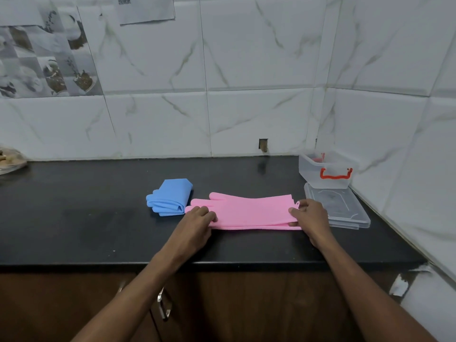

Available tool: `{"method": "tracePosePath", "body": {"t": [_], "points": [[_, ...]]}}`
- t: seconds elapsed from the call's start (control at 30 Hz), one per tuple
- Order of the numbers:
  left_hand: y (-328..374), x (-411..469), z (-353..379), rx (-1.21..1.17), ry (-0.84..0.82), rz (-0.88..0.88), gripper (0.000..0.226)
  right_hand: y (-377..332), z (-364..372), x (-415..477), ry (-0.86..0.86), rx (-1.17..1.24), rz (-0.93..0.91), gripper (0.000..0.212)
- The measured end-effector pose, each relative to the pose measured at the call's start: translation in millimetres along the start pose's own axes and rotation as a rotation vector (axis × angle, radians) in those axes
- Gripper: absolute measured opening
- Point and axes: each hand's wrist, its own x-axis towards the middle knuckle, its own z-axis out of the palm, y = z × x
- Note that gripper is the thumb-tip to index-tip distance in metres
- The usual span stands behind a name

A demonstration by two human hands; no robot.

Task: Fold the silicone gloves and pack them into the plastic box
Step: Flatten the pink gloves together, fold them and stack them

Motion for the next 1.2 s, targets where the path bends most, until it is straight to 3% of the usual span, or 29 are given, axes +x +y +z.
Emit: {"method": "tracePosePath", "body": {"t": [0.17,0.33,0.5,0.67,0.77,0.93,1.13,1.2], "points": [[-6,-4,1,-0.001,-0.009,-0.003,0.029,0,-4,-10,0.122,0.011,-0.110,0.038],[-7,-13,0,-0.143,0.037,-0.018,0.030,-4,-6,-11,0.024,-0.082,-0.050,0.042],[-6,-15,-1,-0.110,0.074,0.006,0.032,-9,-11,-11,-0.036,-0.123,-0.050,0.042],[-7,-16,-2,-0.151,0.069,-0.010,0.027,-18,-24,-7,-0.080,-0.191,0.021,0.030],[-8,-14,0,-0.175,0.055,-0.018,0.024,-18,-27,-7,-0.115,-0.208,0.054,0.039],[-5,-14,2,-0.185,0.076,-0.028,0.024,-18,-23,-21,-0.128,-0.404,0.000,0.034],[-7,-16,0,-0.153,0.100,0.010,0.030,-26,-13,-42,-0.084,-0.611,-0.006,0.050],[-9,-17,1,-0.142,0.111,0.039,0.034,-22,-21,-44,-0.041,-0.573,0.025,0.034]]}}
